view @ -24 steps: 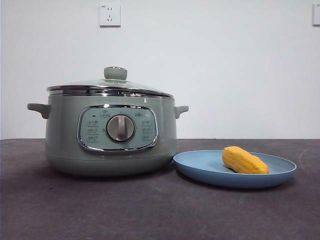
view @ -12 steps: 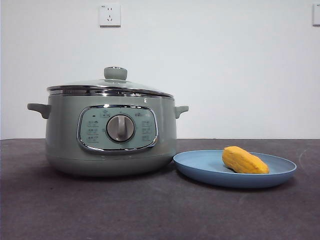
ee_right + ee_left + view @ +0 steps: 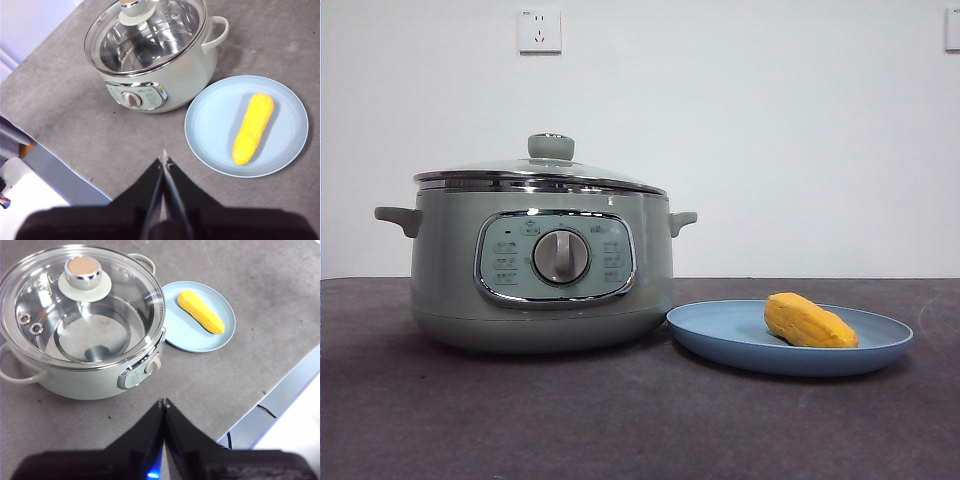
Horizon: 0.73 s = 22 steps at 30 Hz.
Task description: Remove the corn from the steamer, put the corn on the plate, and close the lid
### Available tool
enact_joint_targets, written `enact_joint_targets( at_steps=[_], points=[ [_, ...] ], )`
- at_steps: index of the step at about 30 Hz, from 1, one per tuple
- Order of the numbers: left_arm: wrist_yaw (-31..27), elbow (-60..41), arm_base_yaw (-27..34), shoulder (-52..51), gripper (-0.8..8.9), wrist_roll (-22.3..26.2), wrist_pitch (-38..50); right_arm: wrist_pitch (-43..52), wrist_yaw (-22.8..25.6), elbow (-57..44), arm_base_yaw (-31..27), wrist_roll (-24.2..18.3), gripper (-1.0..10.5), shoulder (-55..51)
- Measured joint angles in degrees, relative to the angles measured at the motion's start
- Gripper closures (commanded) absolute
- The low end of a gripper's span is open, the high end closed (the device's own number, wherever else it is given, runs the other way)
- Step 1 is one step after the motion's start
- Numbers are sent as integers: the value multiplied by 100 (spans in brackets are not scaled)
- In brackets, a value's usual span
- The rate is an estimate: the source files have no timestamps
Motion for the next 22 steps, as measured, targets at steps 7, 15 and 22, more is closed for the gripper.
enact_joint_targets(
  at_steps=[7,15,22],
  points=[
    [118,-422,758,-492,817,669,1790,-4,0,0,0,-2,946,0],
    [-4,-2966,1963,-2448,817,898,4516,-7,0,0,0,-2,946,2],
    [-1005,-5316,2293,-3762,817,833,4872,-7,0,0,0,-2,946,4]
  ],
)
